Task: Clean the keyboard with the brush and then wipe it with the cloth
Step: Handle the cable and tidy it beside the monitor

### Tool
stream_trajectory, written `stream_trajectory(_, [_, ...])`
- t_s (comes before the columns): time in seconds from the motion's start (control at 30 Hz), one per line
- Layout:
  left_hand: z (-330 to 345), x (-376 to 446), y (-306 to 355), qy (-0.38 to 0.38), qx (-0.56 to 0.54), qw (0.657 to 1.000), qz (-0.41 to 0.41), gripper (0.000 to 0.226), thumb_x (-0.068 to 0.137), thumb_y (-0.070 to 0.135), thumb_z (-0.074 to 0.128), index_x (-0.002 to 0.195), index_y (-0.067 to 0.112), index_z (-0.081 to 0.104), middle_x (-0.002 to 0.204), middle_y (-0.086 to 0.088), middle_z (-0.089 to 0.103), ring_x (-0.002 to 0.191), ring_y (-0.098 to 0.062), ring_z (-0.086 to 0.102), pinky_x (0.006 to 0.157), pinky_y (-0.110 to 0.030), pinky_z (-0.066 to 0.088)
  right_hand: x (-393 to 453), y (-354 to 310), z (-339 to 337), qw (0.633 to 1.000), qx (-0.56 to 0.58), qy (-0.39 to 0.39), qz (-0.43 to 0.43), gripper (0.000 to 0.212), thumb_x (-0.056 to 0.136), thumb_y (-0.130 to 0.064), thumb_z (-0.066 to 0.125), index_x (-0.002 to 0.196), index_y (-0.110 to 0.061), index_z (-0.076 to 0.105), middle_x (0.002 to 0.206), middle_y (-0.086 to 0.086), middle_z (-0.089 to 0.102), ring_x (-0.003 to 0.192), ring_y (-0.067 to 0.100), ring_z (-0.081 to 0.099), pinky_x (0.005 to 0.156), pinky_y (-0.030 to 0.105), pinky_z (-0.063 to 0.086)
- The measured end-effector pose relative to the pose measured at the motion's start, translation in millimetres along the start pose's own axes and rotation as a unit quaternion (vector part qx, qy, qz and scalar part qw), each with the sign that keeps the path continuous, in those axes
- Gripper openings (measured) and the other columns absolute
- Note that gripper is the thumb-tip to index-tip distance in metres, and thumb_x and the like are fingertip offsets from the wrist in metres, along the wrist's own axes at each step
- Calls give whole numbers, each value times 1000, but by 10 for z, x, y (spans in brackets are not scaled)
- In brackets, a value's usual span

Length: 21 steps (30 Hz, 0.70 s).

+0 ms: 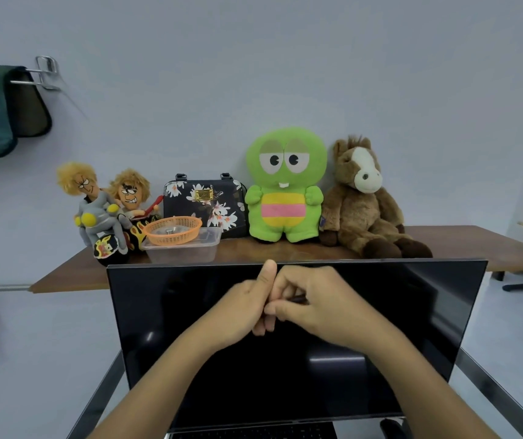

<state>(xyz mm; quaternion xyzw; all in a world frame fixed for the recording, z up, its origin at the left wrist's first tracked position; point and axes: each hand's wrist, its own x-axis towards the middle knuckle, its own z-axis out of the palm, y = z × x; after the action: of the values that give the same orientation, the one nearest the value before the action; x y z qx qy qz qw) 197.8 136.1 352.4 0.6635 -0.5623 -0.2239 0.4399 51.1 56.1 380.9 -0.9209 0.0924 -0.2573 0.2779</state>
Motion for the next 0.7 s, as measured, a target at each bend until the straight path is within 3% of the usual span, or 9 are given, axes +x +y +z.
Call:
stream_trajectory(0.1, [64, -36, -52, -152, -156, 975, -38, 101, 83, 77, 2, 67, -4, 61, 51, -13, 50, 47, -24, 47, 52, -29, 44, 64, 37, -92, 999, 31, 21, -14, 14, 76, -23, 81, 79, -19, 68, 74, -2, 71, 69, 8, 65, 66, 25, 50])
stream_trajectory(0.17, [63, -50, -47, -238, -271, 932, -47, 101, 82, 81, 4, 60, -3, 55, 45, -11, 42, 39, -21, 38, 44, -27, 37, 114, 85, -70, 993, 115, 19, -4, 17, 74, -22, 82, 82, -18, 68, 76, 9, 68, 67, 26, 60, 66, 40, 49])
stream_trajectory(0.27, [18, -59, -7, -336, -371, 865, -50, 93, 83, 82, 10, 58, 2, 51, 44, -6, 37, 38, -18, 35, 45, -29, 30, 144, 184, 44, 969, 245, -19, 4, 10, 81, -24, 75, 89, -21, 70, 81, 5, 65, 75, 20, 55, 71, 37, 45])
stream_trajectory(0.33, [-11, -58, -18, -365, -393, 842, -53, 89, 86, 80, 15, 62, 3, 53, 45, -5, 40, 40, -16, 40, 46, -28, 33, 114, 195, 112, 962, 268, -36, 25, 7, 88, -30, 67, 88, -23, 69, 75, -1, 63, 68, 14, 53, 61, 27, 44])
stream_trajectory(0.43, [-72, -55, -95, -337, -398, 852, -49, 75, 94, 67, 27, 67, 3, 57, 48, -3, 43, 46, -16, 45, 57, -31, 45, 48, 240, 145, 962, 264, -43, 52, 21, 94, -32, 57, 87, -13, 64, 68, 5, 55, 55, 10, 45, 49, 23, 34])
stream_trajectory(0.53, [-147, -61, -119, -241, -377, 891, -68, 59, 94, 57, 45, 60, 10, 53, 46, 1, 33, 46, -15, 41, 65, -36, 49, 2, 277, 147, 967, 242, -46, 67, 25, 95, -35, 54, 102, -13, 64, 72, 11, 53, 57, 10, 49, 50, 22, 40])
stream_trajectory(0.7, [-56, -9, 37, -117, -276, 947, -114, 57, 93, 56, 45, 55, 13, 47, 45, 0, 25, 42, -16, 31, 58, -34, 51, 22, 271, 218, 978, 175, 38, 104, 19, 98, -29, 52, 92, -14, 62, 62, 3, 55, 51, 12, 47, 53, 29, 42])
